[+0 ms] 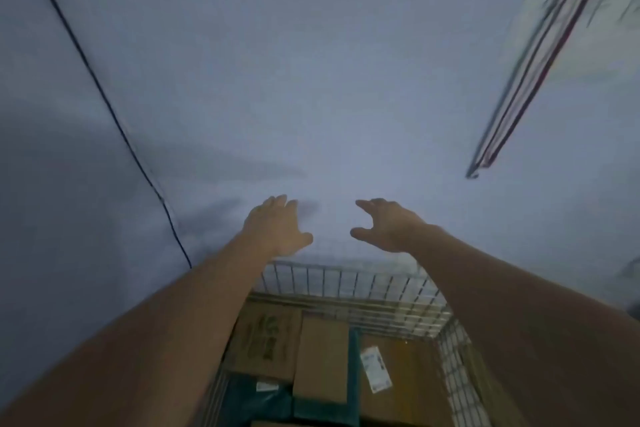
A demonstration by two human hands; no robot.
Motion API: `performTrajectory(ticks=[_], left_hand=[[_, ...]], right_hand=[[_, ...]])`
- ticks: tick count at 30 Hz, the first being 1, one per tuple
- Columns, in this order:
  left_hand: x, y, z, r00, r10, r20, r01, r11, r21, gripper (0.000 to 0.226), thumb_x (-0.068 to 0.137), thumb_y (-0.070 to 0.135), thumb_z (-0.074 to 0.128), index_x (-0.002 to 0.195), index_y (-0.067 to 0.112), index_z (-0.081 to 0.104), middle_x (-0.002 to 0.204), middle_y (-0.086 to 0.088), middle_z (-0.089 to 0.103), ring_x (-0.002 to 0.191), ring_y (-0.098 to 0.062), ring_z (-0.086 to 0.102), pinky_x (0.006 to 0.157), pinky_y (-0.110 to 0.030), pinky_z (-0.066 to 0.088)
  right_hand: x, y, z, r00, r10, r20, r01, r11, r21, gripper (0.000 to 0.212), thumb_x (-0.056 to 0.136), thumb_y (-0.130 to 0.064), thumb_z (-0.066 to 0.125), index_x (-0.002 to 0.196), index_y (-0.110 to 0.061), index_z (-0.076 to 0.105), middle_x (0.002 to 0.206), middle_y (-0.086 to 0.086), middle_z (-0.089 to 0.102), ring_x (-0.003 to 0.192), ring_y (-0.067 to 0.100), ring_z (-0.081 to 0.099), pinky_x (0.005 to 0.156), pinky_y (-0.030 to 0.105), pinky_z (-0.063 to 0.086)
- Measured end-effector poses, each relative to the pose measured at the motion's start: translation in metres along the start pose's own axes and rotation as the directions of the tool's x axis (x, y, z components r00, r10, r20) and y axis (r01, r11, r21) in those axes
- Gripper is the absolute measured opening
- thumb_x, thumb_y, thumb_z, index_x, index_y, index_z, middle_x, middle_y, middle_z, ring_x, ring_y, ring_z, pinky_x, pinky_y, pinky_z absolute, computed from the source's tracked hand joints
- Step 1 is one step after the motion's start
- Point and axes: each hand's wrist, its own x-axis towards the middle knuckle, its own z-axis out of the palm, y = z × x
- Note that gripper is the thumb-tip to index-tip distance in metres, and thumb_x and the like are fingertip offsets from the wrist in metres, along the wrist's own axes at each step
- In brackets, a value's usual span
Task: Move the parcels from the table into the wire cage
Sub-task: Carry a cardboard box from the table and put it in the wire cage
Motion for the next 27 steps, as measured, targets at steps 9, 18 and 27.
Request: performTrajectory(ticks=[9, 18, 27], left_hand=[[-0.173, 0.024, -0.277, 0.927, -0.015, -0.375, 0.047, 0.996, 0.076, 0.093, 0.094, 0.071, 0.048, 0.166, 0.021, 0.019, 0.173, -0.002, 0.017, 0.155, -0.027, 0.024, 0.123, -0.044, 0.027], [-0.339, -0.019, -0.342, 0.854, -0.096, -0.512, 0.202, 0.967, 0.157, 0.089, 0.094, 0.072, 0.045, 0.165, 0.025, 0.022, 0.172, 0.000, 0.024, 0.155, -0.026, 0.028, 0.123, -0.043, 0.027], [-0.570, -0.139, -0.309, 0.575, -0.583, -0.573, 0.684, 0.727, -0.054, 0.085, 0.094, 0.070, 0.044, 0.164, 0.026, 0.026, 0.168, -0.002, 0.034, 0.152, -0.026, 0.035, 0.121, -0.044, 0.027]], right_hand=[[-0.172, -0.096, -0.269, 0.935, -0.085, -0.345, 0.056, 0.994, -0.091, 0.083, 0.100, -0.065, 0.047, 0.166, -0.026, 0.018, 0.172, 0.006, 0.024, 0.158, 0.025, 0.021, 0.125, 0.043, 0.023], [-0.259, -0.211, -0.306, 0.880, -0.246, -0.405, 0.230, 0.969, -0.090, 0.085, 0.099, -0.068, 0.048, 0.166, -0.025, 0.020, 0.170, 0.006, 0.028, 0.156, 0.027, 0.028, 0.124, 0.045, 0.028], [-0.295, -0.445, -0.251, 0.647, -0.724, -0.238, 0.716, 0.685, -0.137, 0.088, 0.096, -0.072, 0.048, 0.166, -0.026, 0.020, 0.172, 0.003, 0.025, 0.158, 0.026, 0.024, 0.126, 0.047, 0.025]])
